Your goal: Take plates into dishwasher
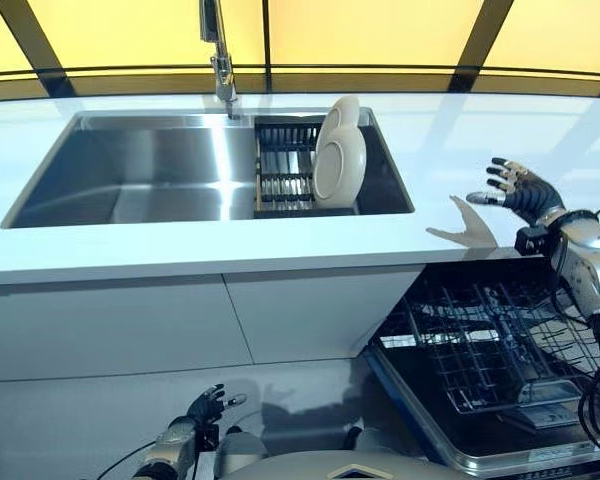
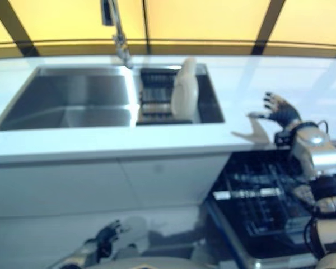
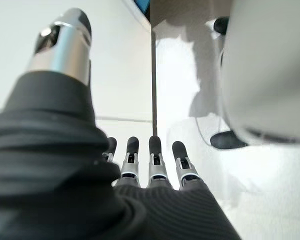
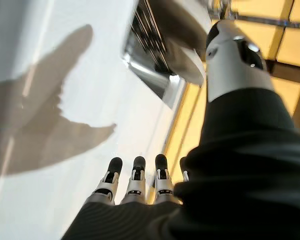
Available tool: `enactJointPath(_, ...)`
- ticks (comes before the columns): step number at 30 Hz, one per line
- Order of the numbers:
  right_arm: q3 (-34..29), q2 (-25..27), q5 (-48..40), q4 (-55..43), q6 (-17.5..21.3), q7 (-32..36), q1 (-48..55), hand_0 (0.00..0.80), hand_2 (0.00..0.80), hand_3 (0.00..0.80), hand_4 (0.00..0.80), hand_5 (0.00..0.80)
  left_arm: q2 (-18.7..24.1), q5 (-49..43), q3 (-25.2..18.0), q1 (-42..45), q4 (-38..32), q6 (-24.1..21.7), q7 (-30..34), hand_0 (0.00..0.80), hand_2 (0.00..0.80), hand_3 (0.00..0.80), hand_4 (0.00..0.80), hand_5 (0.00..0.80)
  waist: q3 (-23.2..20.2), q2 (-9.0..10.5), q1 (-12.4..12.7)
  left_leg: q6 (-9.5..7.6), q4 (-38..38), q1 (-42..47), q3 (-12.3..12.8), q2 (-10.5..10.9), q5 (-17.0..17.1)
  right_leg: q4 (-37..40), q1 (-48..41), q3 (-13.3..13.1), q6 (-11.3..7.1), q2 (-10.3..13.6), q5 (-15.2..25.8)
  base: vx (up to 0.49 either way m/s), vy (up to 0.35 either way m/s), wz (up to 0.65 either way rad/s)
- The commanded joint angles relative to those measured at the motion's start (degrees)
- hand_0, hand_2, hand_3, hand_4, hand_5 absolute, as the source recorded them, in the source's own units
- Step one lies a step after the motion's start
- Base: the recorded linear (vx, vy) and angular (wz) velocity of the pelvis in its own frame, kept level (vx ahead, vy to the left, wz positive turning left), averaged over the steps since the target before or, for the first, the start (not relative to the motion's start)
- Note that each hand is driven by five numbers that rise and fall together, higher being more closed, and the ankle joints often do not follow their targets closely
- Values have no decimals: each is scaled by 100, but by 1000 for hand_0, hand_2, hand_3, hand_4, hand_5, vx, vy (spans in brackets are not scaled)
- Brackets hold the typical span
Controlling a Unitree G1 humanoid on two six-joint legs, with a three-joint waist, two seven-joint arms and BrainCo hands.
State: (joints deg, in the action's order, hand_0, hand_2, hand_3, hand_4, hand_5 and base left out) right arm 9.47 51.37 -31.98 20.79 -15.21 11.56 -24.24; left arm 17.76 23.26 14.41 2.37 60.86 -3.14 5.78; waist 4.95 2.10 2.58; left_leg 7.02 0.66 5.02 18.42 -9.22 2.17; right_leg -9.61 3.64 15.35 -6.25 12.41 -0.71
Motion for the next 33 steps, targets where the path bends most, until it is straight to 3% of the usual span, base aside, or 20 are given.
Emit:
enactJointPath(1, -252, -57, 52, 21, 198, 152, -466, 0, 0, 0, 0, 0, 177, 203, -172, -195, 121, -269, -61, 0, 0, 0, 0, 0, 89, 114, 216, 26, 222, -133, 59, -34, 544, 521, -787, 484, -157, 146, 317, 55, -61, -55)
enactJointPath(3, -205, 21, 93, 157, 337, 230, -512, 0, 0, 0, 0, 0, 175, 250, -250, -170, 223, -371, -5, 0, 0, 0, 0, 0, 111, 159, 239, -6, 252, -112, 52, 2, 499, 777, -920, 391, -123, 82, 346, 39, -47, -35)
enactJointPath(6, -160, 132, 58, 272, 453, 164, -609, 0, 0, 0, 0, 0, 125, 319, -285, -100, 269, -444, 82, 0, 0, 0, 0, 0, 77, 196, 315, 20, 286, -172, 46, -52, 523, 992, -999, 455, -113, 78, 415, 31, -15, -6)
enactJointPath(14, 10, 181, 17, 239, 254, -203, -926, 0, 0, 0, 0, 0, -46, 113, 98, 1, 144, -534, 333, 0, 0, 0, 0, 0, 48, 251, 503, 21, 344, -142, -154, -57, 434, 1264, -1212, 624, -140, 100, 462, 27, -21, 12)
enactJointPath(33, 822, 125, -492, 1098, -88, -289, -2472, 0, 0, 0, 0, 0, 60, 110, 378, 230, 96, -484, 404, 0, 0, 0, 0, 0, -58, 211, 852, -96, 434, -125, -506, 179, 313, 1351, -1345, 840, -189, 157, 489, 38, 19, 6)
